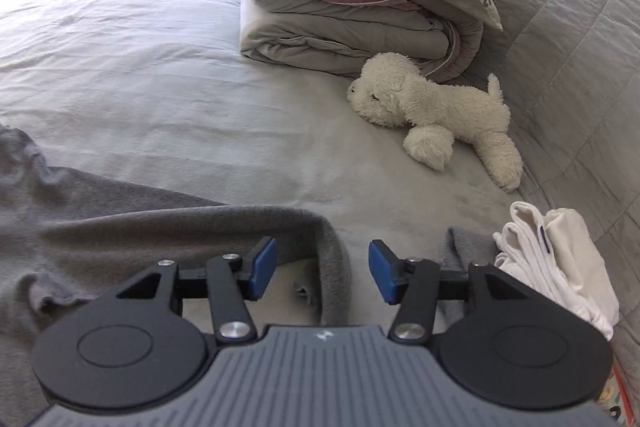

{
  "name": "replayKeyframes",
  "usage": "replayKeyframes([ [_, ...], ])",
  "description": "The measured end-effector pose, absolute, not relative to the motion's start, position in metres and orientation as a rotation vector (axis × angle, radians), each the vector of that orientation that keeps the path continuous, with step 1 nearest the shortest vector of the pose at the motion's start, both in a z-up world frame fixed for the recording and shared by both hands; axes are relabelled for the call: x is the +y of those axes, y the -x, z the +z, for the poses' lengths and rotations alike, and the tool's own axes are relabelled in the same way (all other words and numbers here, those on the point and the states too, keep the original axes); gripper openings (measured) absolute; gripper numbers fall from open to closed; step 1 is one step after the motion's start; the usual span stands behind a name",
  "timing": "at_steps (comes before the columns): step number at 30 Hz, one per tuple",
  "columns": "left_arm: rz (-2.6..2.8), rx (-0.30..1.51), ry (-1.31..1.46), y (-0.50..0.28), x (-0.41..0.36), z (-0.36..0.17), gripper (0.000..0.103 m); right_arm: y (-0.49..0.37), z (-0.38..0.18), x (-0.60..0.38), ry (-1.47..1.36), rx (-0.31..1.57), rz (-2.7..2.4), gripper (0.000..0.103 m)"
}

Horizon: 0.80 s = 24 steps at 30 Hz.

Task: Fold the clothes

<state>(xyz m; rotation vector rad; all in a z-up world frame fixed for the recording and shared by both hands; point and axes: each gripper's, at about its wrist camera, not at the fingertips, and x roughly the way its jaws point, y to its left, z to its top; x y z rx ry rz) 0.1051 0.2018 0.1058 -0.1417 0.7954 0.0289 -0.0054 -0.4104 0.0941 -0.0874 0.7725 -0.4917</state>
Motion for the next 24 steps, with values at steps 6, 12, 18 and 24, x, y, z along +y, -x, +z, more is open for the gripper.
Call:
replayKeyframes([
  [6, -0.074, 0.861, -0.164, -0.079, 0.119, 0.059, 0.077, 0.020, 0.089, -0.348, 0.020, 0.828, -0.229, 0.055],
  [12, -0.024, 0.874, -0.183, -0.083, 0.131, 0.051, 0.004, 0.028, 0.067, -0.322, 0.107, 0.855, -0.141, 0.055],
  [18, 0.181, 0.765, 0.270, -0.097, 0.246, 0.093, 0.004, 0.029, 0.063, -0.335, 0.055, 0.840, -0.169, 0.047],
  [24, 0.440, 0.739, 0.498, -0.103, 0.319, 0.076, 0.004, 0.032, 0.067, -0.332, 0.057, 0.805, -0.155, 0.047],
])
